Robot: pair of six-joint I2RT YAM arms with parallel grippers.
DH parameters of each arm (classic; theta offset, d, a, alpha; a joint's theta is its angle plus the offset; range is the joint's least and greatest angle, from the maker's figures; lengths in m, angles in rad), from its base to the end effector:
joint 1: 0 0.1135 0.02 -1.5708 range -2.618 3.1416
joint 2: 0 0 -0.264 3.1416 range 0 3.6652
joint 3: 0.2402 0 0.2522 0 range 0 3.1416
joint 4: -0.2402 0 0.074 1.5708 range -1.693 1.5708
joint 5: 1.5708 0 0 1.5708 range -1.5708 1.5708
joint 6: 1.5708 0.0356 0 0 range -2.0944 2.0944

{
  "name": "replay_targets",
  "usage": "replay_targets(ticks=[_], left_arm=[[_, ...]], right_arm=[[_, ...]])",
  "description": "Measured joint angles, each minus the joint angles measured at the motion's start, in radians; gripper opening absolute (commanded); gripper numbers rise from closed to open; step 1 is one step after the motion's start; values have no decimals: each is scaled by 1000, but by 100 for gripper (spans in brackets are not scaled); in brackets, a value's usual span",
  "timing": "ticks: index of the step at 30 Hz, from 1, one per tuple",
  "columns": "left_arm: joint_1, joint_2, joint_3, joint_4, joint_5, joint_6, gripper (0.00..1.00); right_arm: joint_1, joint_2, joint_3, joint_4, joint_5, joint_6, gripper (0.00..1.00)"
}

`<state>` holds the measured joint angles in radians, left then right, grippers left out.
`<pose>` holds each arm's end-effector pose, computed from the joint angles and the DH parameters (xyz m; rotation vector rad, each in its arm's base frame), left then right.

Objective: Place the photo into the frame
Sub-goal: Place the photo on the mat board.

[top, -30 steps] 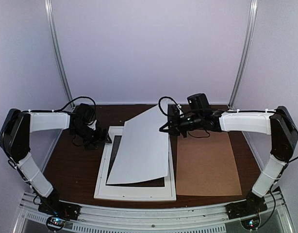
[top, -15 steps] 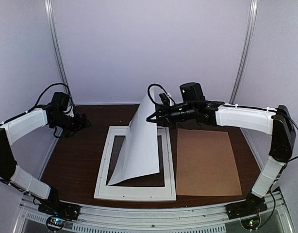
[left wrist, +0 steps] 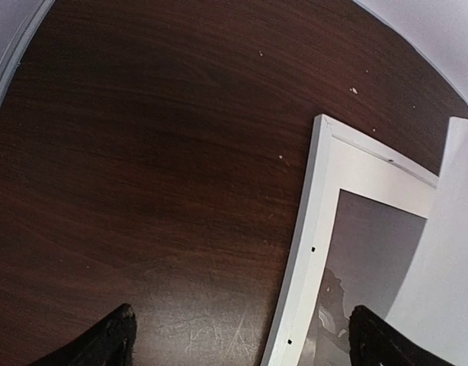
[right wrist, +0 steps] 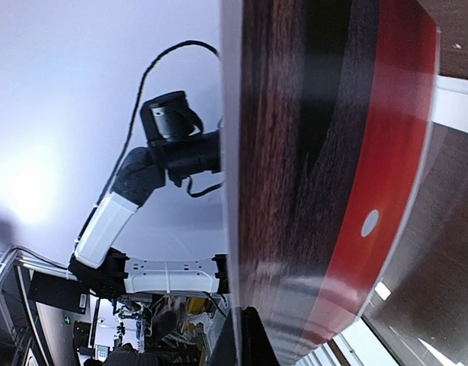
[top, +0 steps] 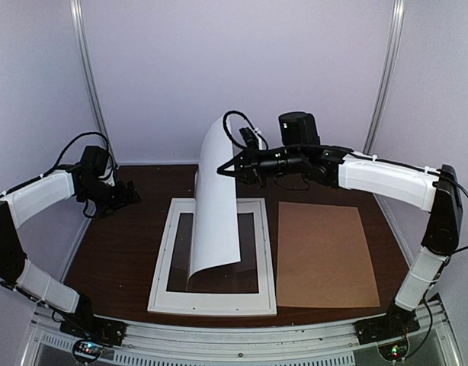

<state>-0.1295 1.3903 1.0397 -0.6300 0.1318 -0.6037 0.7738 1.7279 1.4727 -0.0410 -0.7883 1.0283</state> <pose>0.2811 -0.0413 0.2546 -0.5603 2.5411 -0.4438 0.2744 0.3034 0.3415 -0.3918 2.2628 1.8406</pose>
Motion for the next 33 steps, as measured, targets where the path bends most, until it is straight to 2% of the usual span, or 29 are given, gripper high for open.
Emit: replay_targets(ticks=[8, 15, 23, 33], left_arm=[[24, -2, 0, -1, -26, 1, 98], [51, -31, 0, -3, -62, 3, 98], [54, -45, 0, -12, -93, 9, 98], [55, -45, -18, -4, -71, 16, 98]], right_arm=[[50, 48, 145, 8, -16, 21, 0], [63, 93, 156, 14, -25, 50, 0], [3, 107, -3, 16, 1, 32, 0], [-75, 267, -217, 2, 31, -5, 0]])
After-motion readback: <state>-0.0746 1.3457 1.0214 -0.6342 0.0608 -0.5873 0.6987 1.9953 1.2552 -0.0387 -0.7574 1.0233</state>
